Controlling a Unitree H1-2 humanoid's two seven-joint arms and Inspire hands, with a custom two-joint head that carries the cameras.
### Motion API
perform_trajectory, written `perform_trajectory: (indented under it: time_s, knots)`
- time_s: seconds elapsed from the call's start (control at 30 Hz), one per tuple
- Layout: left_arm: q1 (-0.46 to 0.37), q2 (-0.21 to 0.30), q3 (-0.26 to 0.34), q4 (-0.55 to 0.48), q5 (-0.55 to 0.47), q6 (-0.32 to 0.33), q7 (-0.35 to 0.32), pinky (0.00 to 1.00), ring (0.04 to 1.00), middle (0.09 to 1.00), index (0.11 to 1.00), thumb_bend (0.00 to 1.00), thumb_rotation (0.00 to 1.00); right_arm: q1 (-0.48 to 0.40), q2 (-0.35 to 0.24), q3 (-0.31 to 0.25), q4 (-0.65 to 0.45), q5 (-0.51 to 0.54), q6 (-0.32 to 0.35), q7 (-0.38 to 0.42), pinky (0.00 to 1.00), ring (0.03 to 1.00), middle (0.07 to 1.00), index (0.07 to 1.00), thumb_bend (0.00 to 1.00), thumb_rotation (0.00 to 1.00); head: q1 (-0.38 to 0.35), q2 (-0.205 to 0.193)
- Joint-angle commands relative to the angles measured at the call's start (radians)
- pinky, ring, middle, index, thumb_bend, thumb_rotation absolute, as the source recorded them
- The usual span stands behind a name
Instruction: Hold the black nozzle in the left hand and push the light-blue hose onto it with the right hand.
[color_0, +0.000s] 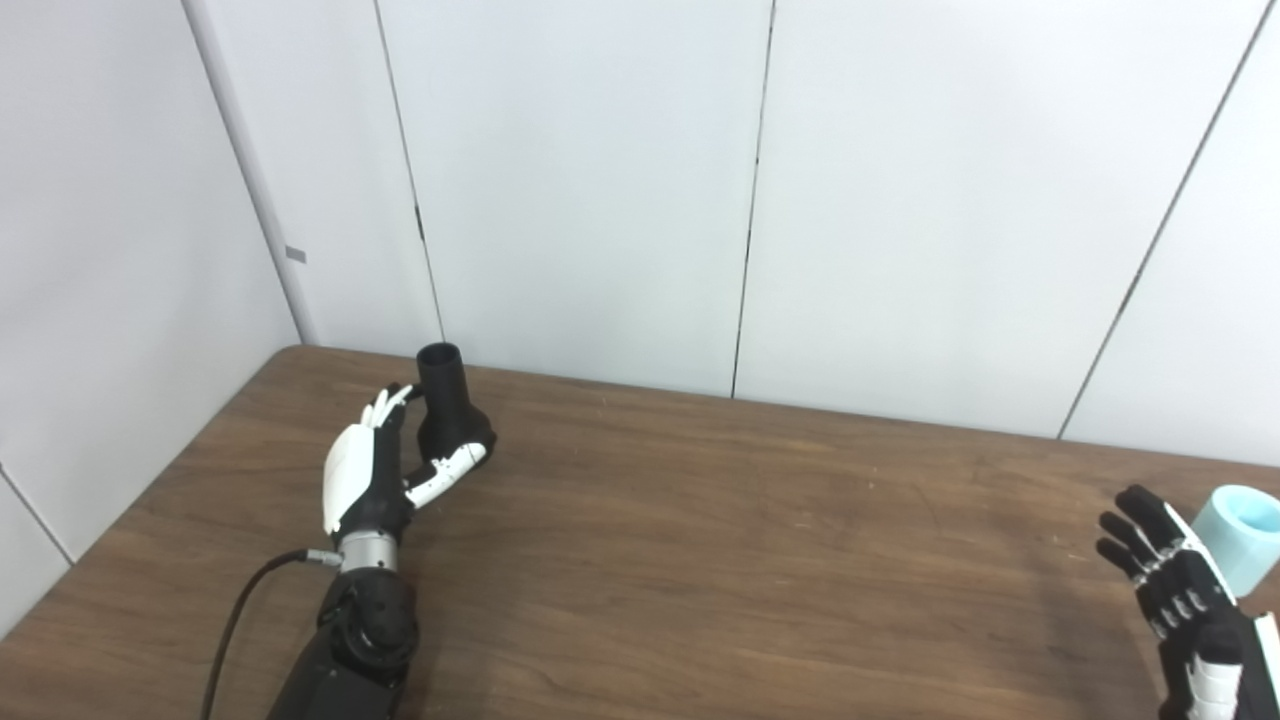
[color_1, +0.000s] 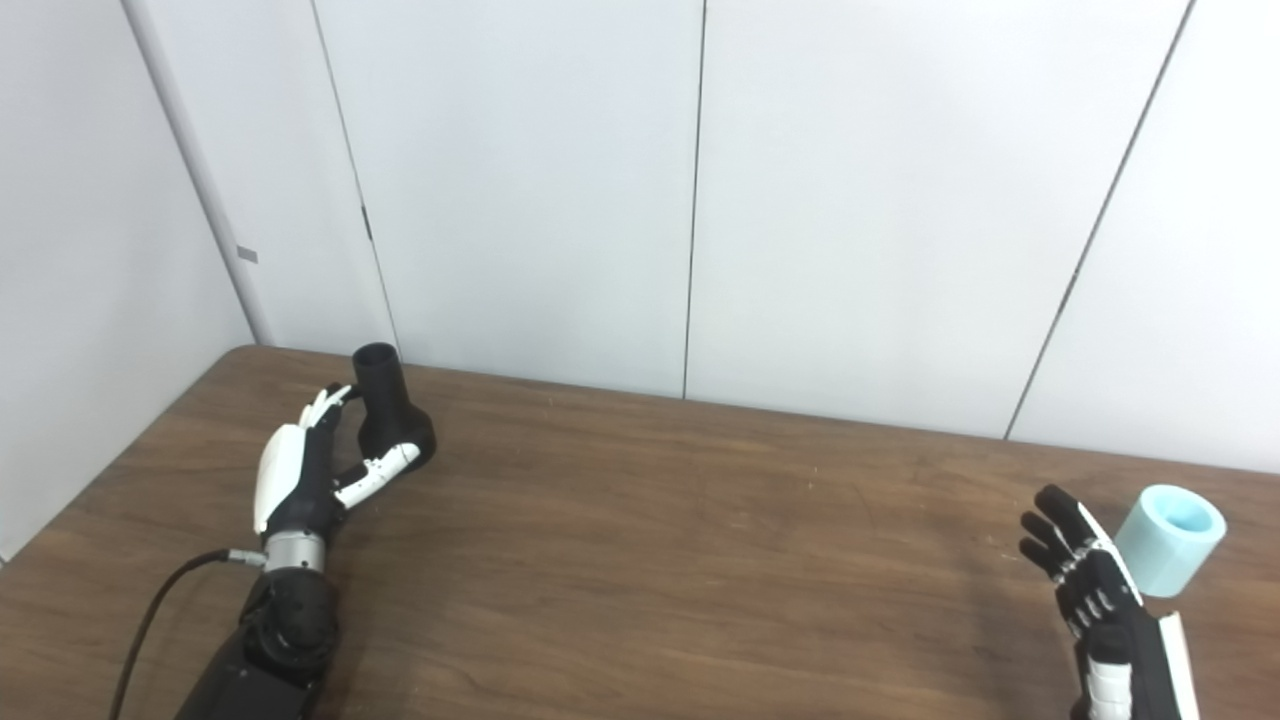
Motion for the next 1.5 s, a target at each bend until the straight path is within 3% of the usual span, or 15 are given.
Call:
perform_trajectory:
  time_s: [0.0,0.23,0.4,0.73,1.17,1.47]
  knots:
    - [-0.054,0.027,-0.002,-0.013,0.002,-0.025,0.002,1.0,1.0,0.968,0.785,0.81,0.62,0.086,0.026,0.005,0.091,0.006,-0.002,-0.003,0.84,0.878,0.901,0.88,0.7,1.0,0.001,0.001]
    - [-0.061,0.025,-0.001,-0.019,-0.002,-0.027,-0.005,1.0,1.0,0.954,0.739,0.82,0.59,0.089,0.026,0.006,0.081,0.013,0.003,0.0,0.85,0.881,0.902,0.882,0.7,1.0,0.002,0.005]
    - [-0.069,0.022,0.011,-0.01,-0.01,-0.029,0.008,1.0,0.986,0.936,0.706,0.8,0.52,0.091,0.026,0.007,0.073,0.008,0.007,-0.001,0.85,0.881,0.902,0.885,0.7,1.0,0.003,0.006]
    - [-0.097,0.022,0.034,0.032,-0.021,-0.02,0.034,1.0,0.981,0.932,0.7,0.78,0.47,0.093,0.023,0.006,0.07,0.004,0.01,-0.002,0.86,0.882,0.901,0.886,0.7,1.0,0.003,0.01]
    - [-0.149,0.029,-0.005,0.119,-0.008,-0.028,0.052,1.0,0.972,0.927,0.695,0.77,0.47,0.099,0.025,0.007,0.052,-0.008,0.02,-0.005,0.85,0.878,0.896,0.886,0.71,1.0,-0.006,0.017]
    - [-0.155,0.032,-0.037,0.117,-0.015,-0.043,0.028,1.0,0.965,0.926,0.697,0.79,0.48,0.098,0.029,0.007,0.044,-0.008,0.028,-0.007,0.85,0.877,0.895,0.885,0.71,1.0,-0.009,0.019]
